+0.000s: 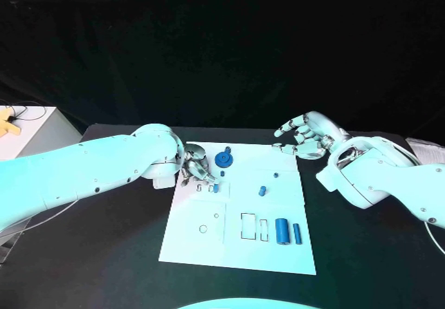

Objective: Assemble the parts on the task board

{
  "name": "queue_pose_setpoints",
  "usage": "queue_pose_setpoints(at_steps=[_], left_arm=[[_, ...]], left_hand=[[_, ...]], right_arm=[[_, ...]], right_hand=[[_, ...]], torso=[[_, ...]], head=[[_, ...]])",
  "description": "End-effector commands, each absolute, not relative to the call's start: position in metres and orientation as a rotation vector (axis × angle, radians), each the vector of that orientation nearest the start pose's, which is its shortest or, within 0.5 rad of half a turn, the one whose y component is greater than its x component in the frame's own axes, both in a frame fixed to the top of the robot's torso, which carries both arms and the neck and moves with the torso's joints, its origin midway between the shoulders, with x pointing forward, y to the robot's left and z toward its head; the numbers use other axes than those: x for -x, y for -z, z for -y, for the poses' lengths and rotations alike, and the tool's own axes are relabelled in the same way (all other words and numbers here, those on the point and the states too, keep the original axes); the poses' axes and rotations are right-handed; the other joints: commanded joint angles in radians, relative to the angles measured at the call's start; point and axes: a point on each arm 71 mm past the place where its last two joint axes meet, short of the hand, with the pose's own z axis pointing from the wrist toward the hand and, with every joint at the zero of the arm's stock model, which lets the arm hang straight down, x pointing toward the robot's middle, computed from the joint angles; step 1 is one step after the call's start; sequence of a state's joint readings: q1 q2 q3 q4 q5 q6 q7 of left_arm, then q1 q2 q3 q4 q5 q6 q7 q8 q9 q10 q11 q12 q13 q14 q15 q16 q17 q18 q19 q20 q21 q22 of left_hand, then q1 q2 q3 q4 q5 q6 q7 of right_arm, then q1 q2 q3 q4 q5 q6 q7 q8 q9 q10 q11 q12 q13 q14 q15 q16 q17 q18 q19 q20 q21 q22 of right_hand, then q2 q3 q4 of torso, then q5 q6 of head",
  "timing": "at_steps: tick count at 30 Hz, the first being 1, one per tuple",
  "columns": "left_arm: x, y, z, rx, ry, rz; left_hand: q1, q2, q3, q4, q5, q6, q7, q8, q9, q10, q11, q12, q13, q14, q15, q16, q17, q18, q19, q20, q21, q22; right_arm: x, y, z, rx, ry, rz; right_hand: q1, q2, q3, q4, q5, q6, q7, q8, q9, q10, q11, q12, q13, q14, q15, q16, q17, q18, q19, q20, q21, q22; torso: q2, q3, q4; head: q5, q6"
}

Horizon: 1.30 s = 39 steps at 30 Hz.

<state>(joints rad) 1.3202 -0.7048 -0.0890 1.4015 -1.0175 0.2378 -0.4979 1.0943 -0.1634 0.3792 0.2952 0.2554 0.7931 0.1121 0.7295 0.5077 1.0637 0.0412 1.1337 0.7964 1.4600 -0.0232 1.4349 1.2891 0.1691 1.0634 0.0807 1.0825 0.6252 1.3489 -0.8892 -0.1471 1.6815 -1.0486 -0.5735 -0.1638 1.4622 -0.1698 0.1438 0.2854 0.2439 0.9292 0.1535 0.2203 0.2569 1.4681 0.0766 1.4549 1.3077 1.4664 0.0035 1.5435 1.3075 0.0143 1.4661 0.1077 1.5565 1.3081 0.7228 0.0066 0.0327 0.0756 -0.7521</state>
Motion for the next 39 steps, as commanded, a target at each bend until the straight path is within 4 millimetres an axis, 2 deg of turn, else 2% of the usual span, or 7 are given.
queue_pose_setpoints(at_steps=[1, 11, 18, 27, 39], left_arm=[[-0.5062, 0.1967, -0.1767, 0.022, 0.392, -2.390], [-0.5027, 0.1962, -0.1688, 0.015, 0.418, -2.394], [-0.5017, 0.1956, -0.1681, 0.020, 0.427, -2.389], [-0.5011, 0.1951, -0.1697, 0.031, 0.432, -2.384], [-0.4996, 0.1943, -0.1702, 0.047, 0.448, -2.379]], left_hand=[[-0.009, 0.001, -0.005, 0.000, -0.006, -0.003, -0.002, 0.006, 0.002, -0.003, -0.003, -0.001, -0.005, 0.008, -0.001, 0.003, 0.000, 0.007, 0.002, -0.003, 0.007, 0.001], [-0.011, 0.002, -0.006, -0.001, -0.005, -0.002, -0.003, 0.008, 0.004, -0.004, -0.004, -0.001, -0.007, 0.008, -0.002, 0.004, 0.001, 0.006, 0.003, -0.004, 0.009, 0.004], [-0.011, 0.005, -0.006, -0.001, -0.004, 0.000, -0.004, 0.011, 0.007, -0.003, -0.005, -0.001, -0.006, 0.009, -0.002, 0.005, 0.003, 0.006, 0.004, -0.004, 0.011, 0.007], [0.039, 0.019, 0.012, -0.006, -0.001, -0.005, -0.011, 0.023, 0.027, 0.002, -0.011, 0.003, -0.001, 0.010, -0.008, 0.008, 0.007, 0.005, 0.004, -0.007, 0.019, 0.016], [0.075, 0.021, 0.023, -0.007, -0.001, -0.006, -0.013, 0.027, 0.037, 0.005, -0.014, 0.005, 0.002, 0.012, -0.010, 0.011, 0.010, 0.004, 0.003, -0.009, 0.024, 0.019]], right_arm=[[-0.4713, 0.1385, 0.1945, -0.269, -0.814, -1.574], [-0.4730, 0.1389, 0.1963, -0.273, -0.798, -1.576], [-0.4736, 0.1393, 0.1966, -0.274, -0.791, -1.579], [-0.4743, 0.1399, 0.1972, -0.276, -0.780, -1.584], [-0.4739, 0.1406, 0.1963, -0.270, -0.776, -1.595]], right_hand=[[0.004, -0.006, 0.006, 0.001, 0.007, -0.008, 0.004, 0.000, 0.000, 0.005, -0.003, -0.007, 0.167, 0.088, -0.003, -0.001, 0.204, -0.009, 0.094, -0.002, -0.005, 0.250], [0.003, -0.006, 0.006, 0.001, 0.009, -0.010, 0.005, -0.001, 0.000, 0.005, -0.003, -0.006, 0.167, 0.088, -0.003, -0.002, 0.203, -0.009, 0.094, -0.002, -0.004, 0.251], [0.003, -0.006, 0.006, 0.001, 0.009, -0.010, 0.005, -0.001, 0.000, 0.005, -0.003, -0.006, 0.167, 0.088, -0.003, -0.002, 0.203, -0.009, 0.094, -0.002, -0.004, 0.251], [0.003, -0.006, 0.007, 0.001, 0.011, -0.011, 0.005, -0.001, 0.000, 0.005, -0.002, -0.006, 0.167, 0.088, -0.003, -0.001, 0.203, -0.009, 0.094, -0.002, -0.005, 0.251], [0.003, -0.006, 0.009, 0.001, 0.013, -0.012, 0.005, -0.001, 0.000, 0.006, -0.002, -0.005, 0.168, 0.089, -0.003, -0.001, 0.204, -0.010, 0.095, -0.002, -0.003, 0.252]], torso=[[0.002, -0.0020, -0.0001], [0.001, -0.0045, 0.0027], [0.001, -0.0047, 0.0016], [0.001, -0.0053, 0.0019], [0.002, -0.0052, 0.0024]], head=[[-0.003, -0.005], [-0.010, -0.012], [-0.010, -0.012], [-0.012, -0.011], [-0.012, -0.008]])
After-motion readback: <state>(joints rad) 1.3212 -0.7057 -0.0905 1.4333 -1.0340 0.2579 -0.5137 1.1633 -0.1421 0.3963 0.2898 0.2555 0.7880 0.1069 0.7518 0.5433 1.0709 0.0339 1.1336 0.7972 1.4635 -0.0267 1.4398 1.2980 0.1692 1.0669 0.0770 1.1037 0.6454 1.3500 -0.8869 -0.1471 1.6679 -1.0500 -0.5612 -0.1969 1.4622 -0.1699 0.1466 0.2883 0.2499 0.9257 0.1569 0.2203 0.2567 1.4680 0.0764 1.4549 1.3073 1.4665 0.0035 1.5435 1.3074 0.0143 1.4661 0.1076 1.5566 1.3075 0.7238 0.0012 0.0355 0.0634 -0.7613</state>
